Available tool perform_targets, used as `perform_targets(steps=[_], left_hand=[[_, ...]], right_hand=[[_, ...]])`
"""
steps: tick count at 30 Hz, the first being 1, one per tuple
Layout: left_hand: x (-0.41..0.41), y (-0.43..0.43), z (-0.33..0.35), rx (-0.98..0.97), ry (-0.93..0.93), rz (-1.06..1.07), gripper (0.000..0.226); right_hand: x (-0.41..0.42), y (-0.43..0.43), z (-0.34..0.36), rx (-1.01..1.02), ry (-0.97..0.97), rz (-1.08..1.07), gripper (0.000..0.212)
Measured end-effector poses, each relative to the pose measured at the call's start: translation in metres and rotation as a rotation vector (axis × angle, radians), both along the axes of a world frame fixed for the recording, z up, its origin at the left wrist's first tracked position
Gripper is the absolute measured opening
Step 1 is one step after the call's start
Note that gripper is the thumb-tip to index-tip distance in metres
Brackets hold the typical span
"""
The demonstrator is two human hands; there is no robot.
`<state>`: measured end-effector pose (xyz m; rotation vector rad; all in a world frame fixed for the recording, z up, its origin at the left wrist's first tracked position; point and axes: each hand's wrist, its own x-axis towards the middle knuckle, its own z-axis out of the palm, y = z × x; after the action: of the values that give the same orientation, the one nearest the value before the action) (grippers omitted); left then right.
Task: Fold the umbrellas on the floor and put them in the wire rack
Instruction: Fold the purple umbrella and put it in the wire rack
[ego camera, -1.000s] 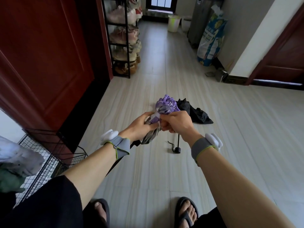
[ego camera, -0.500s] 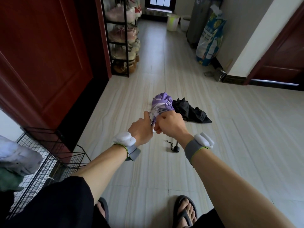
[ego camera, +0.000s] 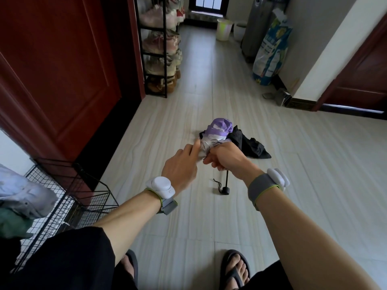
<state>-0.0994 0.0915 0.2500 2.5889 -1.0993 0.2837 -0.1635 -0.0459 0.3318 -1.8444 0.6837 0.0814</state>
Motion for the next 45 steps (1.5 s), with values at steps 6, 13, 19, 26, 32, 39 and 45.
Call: perform_targets(steps=[6,13,19,26,32,39,45], left_hand=[[-0.003,-0.005,-0.001,-0.010,-0.092,-0.036,0.078],[-0.004,-0.013,-0.004,0.007,-0.342,-0.046,0.068],[-0.003,-0.016,-0.010,0.012,-0.455,-0.011,0.061],[0.010,-0.011,0.000,-0.081,-0.004,0.107,0.069],[0.035,0.002,0.030,-0.312,0.753,0.118,0.051],[0.003,-0.006,0.028,-0.291,0.788,-0.140,0.048],[0.004,-0.009,0.026,-0.126,1.096,-0.119,0.074]], right_hand=[[0.000,-0.007,0.000,0.086,0.036,-0.053,0.025],[0.004,-0.017,0.001,0.272,0.027,-0.248,0.018],[0.007,-0.014,-0.006,0.252,0.029,-0.314,0.015],[0.013,0.003,-0.016,-0.181,-0.075,-0.283,0.023],[0.014,-0.018,-0.021,-0.139,-0.272,-0.470,0.044],[0.022,-0.019,-0.032,0.263,-0.416,-0.551,0.114],[0.024,-0.030,-0.026,0.144,-0.503,-0.791,0.023]])
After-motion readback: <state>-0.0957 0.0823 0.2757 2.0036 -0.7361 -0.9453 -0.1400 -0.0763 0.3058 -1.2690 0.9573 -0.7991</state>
